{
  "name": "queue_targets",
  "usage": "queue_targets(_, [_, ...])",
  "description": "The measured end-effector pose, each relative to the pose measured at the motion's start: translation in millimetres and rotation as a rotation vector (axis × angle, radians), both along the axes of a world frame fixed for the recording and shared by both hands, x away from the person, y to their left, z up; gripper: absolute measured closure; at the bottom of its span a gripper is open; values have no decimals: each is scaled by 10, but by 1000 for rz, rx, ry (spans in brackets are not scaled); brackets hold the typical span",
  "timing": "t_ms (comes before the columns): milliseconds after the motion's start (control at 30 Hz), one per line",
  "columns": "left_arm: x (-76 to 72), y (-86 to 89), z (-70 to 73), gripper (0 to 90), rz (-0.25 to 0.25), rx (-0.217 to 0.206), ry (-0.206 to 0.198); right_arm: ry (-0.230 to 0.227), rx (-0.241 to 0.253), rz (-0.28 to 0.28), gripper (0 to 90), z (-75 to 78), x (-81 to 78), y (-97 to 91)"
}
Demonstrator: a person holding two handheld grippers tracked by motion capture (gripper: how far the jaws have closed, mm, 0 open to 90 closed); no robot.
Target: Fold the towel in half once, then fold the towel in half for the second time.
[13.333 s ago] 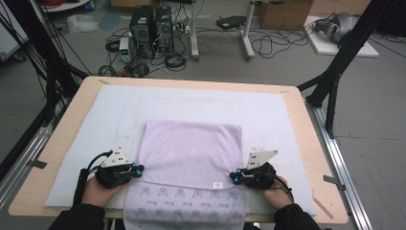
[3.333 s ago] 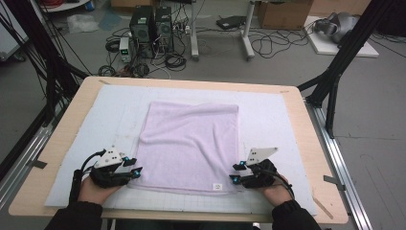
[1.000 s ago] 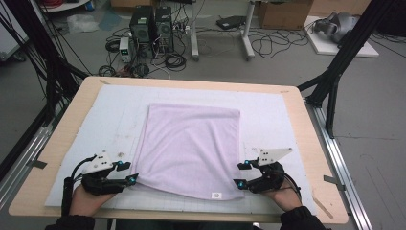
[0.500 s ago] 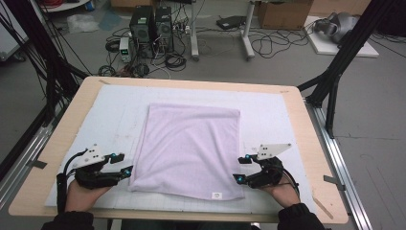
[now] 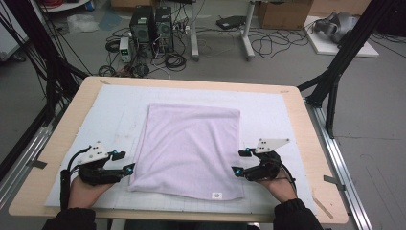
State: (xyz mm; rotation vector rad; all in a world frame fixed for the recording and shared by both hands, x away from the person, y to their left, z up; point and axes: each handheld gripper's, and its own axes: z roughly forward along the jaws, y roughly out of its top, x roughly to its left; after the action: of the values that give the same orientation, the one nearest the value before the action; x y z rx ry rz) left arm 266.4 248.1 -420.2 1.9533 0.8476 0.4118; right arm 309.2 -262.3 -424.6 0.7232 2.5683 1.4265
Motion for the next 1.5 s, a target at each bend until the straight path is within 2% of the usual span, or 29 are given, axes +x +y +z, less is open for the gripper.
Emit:
queue_targets(100, [24,-13,6,396,-3,10,-3,0,-7,-3,276,2,20,17])
queue_targets(500, [93,-10,51,395,7,2,-15,-11,-28,-4,267,25,87,66])
queue_targets(700, [130,1,74,394,10,-10,-16,-13,-26,-9,267,8,117,65])
queue_targets(900, [206,-30,116,395,6,-4,-23,-13,-11,-22,267,38,182,25])
queue_targets(1100, [409,-102,183,396,-11,7,-15,-25,-14,-21,267,98,330,85])
queue_targets(1267, [659,-137,188,417,-31,-9,5,18,-20,-30,268,57,553,74])
queue_targets(1400, [792,-129,239,432,-7,-22,5,46,-34,-49,269,22,713,27])
queue_targets(1500, [879,-126,310,435,4,-11,6,31,-50,-63,269,102,811,24])
